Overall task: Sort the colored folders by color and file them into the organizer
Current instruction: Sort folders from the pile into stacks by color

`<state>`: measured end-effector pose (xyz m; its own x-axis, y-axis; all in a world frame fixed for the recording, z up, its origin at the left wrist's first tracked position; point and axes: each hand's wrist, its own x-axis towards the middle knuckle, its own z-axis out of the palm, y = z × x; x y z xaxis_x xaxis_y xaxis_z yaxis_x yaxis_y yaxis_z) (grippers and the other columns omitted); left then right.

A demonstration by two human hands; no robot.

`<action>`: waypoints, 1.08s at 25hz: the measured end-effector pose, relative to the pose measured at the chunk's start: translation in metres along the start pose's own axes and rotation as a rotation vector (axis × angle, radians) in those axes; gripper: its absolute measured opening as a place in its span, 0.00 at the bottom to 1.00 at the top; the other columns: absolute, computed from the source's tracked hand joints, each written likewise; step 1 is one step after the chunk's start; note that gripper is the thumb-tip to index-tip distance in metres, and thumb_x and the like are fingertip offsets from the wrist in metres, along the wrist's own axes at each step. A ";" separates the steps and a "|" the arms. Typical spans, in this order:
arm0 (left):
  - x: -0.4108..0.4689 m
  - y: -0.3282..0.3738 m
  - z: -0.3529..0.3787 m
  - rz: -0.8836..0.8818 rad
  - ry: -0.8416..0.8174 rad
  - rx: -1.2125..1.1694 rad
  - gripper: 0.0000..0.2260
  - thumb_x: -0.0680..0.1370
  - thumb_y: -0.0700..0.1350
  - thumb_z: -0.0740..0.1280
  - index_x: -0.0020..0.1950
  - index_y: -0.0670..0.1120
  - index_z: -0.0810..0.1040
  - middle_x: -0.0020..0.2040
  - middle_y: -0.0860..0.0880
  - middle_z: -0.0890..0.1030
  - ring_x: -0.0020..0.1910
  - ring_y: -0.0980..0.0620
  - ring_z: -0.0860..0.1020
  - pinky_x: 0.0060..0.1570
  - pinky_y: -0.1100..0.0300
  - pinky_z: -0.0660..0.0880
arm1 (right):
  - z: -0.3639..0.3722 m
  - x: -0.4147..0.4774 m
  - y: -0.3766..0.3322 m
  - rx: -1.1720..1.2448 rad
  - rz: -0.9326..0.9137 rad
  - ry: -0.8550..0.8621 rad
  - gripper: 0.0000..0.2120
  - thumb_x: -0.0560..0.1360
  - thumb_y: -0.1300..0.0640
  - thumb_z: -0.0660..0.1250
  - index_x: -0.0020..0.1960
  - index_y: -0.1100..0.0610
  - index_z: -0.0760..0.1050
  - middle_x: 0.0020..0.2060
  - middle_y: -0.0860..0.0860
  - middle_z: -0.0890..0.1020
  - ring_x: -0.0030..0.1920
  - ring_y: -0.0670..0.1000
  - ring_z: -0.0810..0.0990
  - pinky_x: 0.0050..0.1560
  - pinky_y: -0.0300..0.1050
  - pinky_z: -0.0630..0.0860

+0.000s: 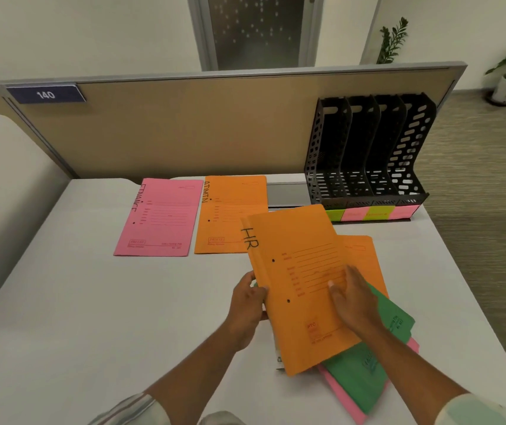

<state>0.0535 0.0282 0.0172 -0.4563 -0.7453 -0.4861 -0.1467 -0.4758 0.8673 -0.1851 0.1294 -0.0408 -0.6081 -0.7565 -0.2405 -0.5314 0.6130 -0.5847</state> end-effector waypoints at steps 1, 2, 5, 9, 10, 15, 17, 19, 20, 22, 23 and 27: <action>0.000 0.002 -0.012 0.006 -0.004 -0.001 0.12 0.88 0.44 0.60 0.70 0.54 0.76 0.60 0.47 0.88 0.56 0.45 0.88 0.53 0.39 0.85 | -0.001 0.003 -0.005 0.088 0.022 0.028 0.32 0.83 0.44 0.62 0.82 0.56 0.58 0.80 0.55 0.65 0.78 0.59 0.64 0.76 0.63 0.64; -0.001 0.003 -0.023 0.011 -0.008 -0.004 0.12 0.88 0.45 0.60 0.70 0.55 0.75 0.60 0.47 0.88 0.57 0.44 0.87 0.55 0.37 0.84 | -0.001 0.005 -0.012 0.184 0.058 0.051 0.31 0.83 0.47 0.65 0.81 0.55 0.59 0.78 0.55 0.68 0.77 0.60 0.67 0.75 0.62 0.67; -0.004 0.005 -0.056 0.014 0.024 -0.026 0.12 0.88 0.49 0.61 0.71 0.55 0.77 0.60 0.48 0.88 0.57 0.44 0.87 0.55 0.37 0.84 | 0.000 0.006 -0.032 0.373 0.182 0.049 0.26 0.82 0.53 0.68 0.78 0.55 0.66 0.68 0.55 0.78 0.69 0.60 0.76 0.68 0.58 0.73; -0.002 0.006 -0.109 -0.040 0.116 -0.066 0.13 0.89 0.48 0.59 0.69 0.56 0.80 0.59 0.48 0.88 0.56 0.43 0.88 0.57 0.37 0.84 | 0.017 -0.006 -0.065 0.460 0.186 -0.034 0.15 0.80 0.63 0.67 0.65 0.52 0.78 0.48 0.52 0.86 0.49 0.55 0.85 0.55 0.59 0.82; -0.001 0.006 -0.123 -0.058 0.151 -0.061 0.14 0.89 0.47 0.58 0.67 0.57 0.81 0.58 0.48 0.89 0.55 0.43 0.88 0.57 0.37 0.84 | 0.025 -0.012 -0.075 0.474 0.175 -0.051 0.14 0.80 0.64 0.67 0.62 0.51 0.79 0.45 0.52 0.86 0.46 0.53 0.86 0.52 0.59 0.83; 0.004 0.003 -0.199 -0.098 0.401 0.022 0.18 0.85 0.40 0.58 0.57 0.57 0.86 0.49 0.50 0.90 0.47 0.45 0.89 0.47 0.45 0.87 | 0.084 -0.038 -0.133 0.532 0.124 -0.167 0.12 0.80 0.64 0.68 0.54 0.47 0.80 0.39 0.51 0.87 0.38 0.50 0.87 0.42 0.55 0.85; 0.005 -0.002 -0.234 -0.102 0.474 0.074 0.18 0.84 0.40 0.59 0.55 0.56 0.87 0.48 0.50 0.90 0.48 0.42 0.88 0.49 0.42 0.87 | 0.113 -0.046 -0.154 0.542 0.124 -0.218 0.12 0.80 0.63 0.68 0.53 0.46 0.79 0.40 0.51 0.87 0.39 0.50 0.87 0.44 0.56 0.85; 0.005 -0.010 -0.267 -0.109 0.522 0.137 0.17 0.83 0.41 0.59 0.54 0.54 0.87 0.47 0.49 0.89 0.49 0.41 0.88 0.51 0.41 0.86 | 0.140 -0.054 -0.172 0.547 0.154 -0.265 0.10 0.79 0.61 0.69 0.54 0.46 0.79 0.41 0.51 0.87 0.40 0.51 0.88 0.45 0.57 0.85; 0.005 -0.014 -0.282 -0.108 0.535 0.168 0.16 0.84 0.41 0.59 0.52 0.54 0.87 0.47 0.49 0.89 0.48 0.41 0.88 0.49 0.42 0.86 | 0.153 -0.058 -0.180 0.556 0.172 -0.292 0.09 0.79 0.60 0.70 0.54 0.47 0.80 0.41 0.52 0.87 0.40 0.52 0.88 0.45 0.57 0.85; 0.004 -0.022 -0.311 -0.108 0.554 0.225 0.16 0.84 0.41 0.59 0.50 0.53 0.86 0.47 0.46 0.89 0.47 0.40 0.87 0.44 0.47 0.86 | 0.178 -0.066 -0.197 0.572 0.208 -0.346 0.09 0.79 0.61 0.70 0.55 0.49 0.80 0.43 0.53 0.87 0.41 0.53 0.88 0.44 0.57 0.86; 0.004 -0.026 -0.323 -0.112 0.564 0.253 0.15 0.84 0.42 0.59 0.50 0.51 0.85 0.47 0.45 0.88 0.47 0.39 0.86 0.42 0.49 0.85 | 0.188 -0.069 -0.205 0.572 0.219 -0.368 0.08 0.78 0.61 0.69 0.55 0.50 0.80 0.44 0.54 0.87 0.42 0.54 0.88 0.45 0.57 0.86; 0.004 -0.042 -0.365 -0.146 0.617 0.339 0.14 0.84 0.43 0.59 0.49 0.46 0.84 0.46 0.42 0.86 0.45 0.40 0.85 0.45 0.46 0.83 | 0.224 -0.078 -0.232 0.500 0.200 -0.505 0.13 0.79 0.62 0.65 0.60 0.49 0.78 0.52 0.49 0.86 0.50 0.52 0.86 0.52 0.57 0.85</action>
<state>0.3784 -0.1257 -0.0608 0.1530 -0.8607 -0.4855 -0.4790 -0.4943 0.7254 0.1179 -0.0047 -0.0604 -0.2560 -0.7276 -0.6365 -0.0333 0.6647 -0.7464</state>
